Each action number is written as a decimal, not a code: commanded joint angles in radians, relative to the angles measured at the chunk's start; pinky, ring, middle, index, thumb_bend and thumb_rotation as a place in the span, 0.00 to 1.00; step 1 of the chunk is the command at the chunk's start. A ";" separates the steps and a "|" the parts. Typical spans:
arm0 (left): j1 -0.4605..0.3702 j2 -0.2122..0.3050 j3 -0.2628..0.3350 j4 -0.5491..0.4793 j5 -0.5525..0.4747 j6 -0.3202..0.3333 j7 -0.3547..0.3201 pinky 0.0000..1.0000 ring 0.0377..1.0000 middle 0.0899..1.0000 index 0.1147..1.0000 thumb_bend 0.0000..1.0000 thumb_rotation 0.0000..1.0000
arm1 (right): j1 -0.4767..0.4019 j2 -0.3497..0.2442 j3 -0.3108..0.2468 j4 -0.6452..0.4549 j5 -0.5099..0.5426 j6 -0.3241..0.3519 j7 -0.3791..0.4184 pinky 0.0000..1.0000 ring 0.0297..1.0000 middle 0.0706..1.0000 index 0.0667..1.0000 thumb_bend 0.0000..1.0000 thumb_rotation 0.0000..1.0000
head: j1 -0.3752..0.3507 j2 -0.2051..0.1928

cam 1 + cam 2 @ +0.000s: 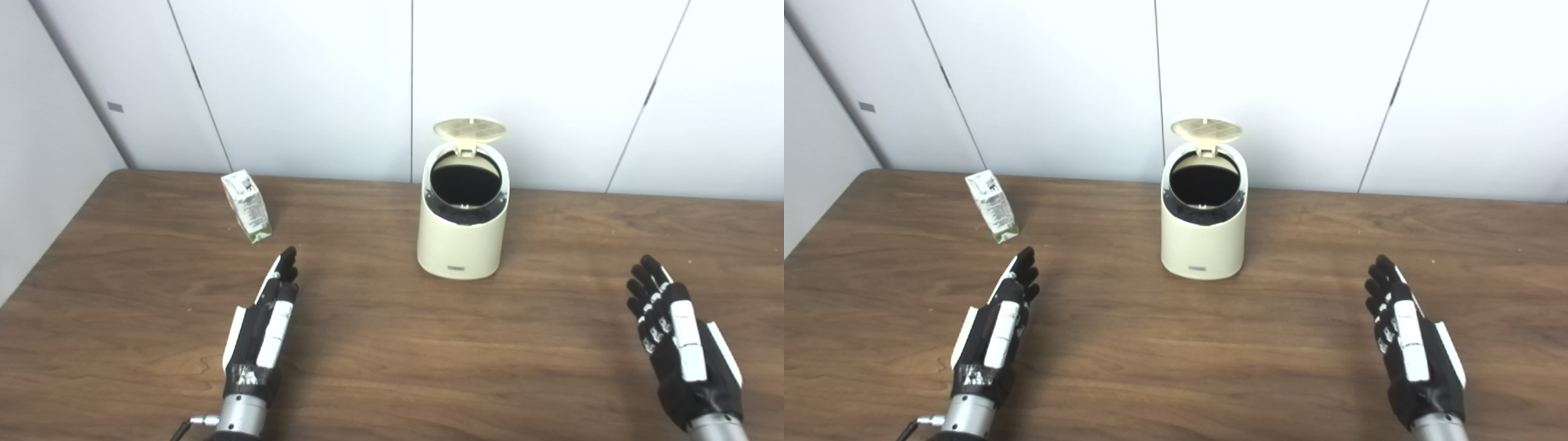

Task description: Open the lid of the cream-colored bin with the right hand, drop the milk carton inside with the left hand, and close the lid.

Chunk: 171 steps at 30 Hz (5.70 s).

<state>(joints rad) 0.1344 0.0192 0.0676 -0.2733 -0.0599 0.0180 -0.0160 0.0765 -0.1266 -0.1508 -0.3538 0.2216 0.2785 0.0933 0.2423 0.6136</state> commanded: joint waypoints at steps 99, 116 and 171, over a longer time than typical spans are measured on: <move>-0.716 0.522 -0.078 0.530 0.507 0.319 -0.052 0.46 0.44 0.45 0.42 0.51 0.00 | 0.019 -0.016 0.043 -0.103 0.071 0.038 0.047 1.00 0.97 0.96 1.00 0.63 1.00 | -0.019 -0.007; -0.672 0.497 -0.087 0.428 0.537 0.251 0.060 0.33 0.42 0.44 0.41 0.48 0.00 | 0.011 -0.006 0.033 -0.103 0.087 0.053 0.030 1.00 0.97 0.94 1.00 0.63 1.00 | -0.031 -0.005; -0.732 0.156 -0.257 0.178 0.747 -0.258 0.200 0.43 0.42 0.44 0.42 0.48 0.00 | 0.032 0.026 0.061 -0.044 0.030 -0.026 0.026 1.00 0.98 0.93 0.99 0.61 1.00 | -0.159 -0.053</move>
<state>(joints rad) -0.5483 0.1720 -0.1892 -0.1040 0.6923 -0.1455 0.1119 0.1237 -0.0999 -0.0875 -0.3778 0.2529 0.3004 0.1205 0.0828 0.5599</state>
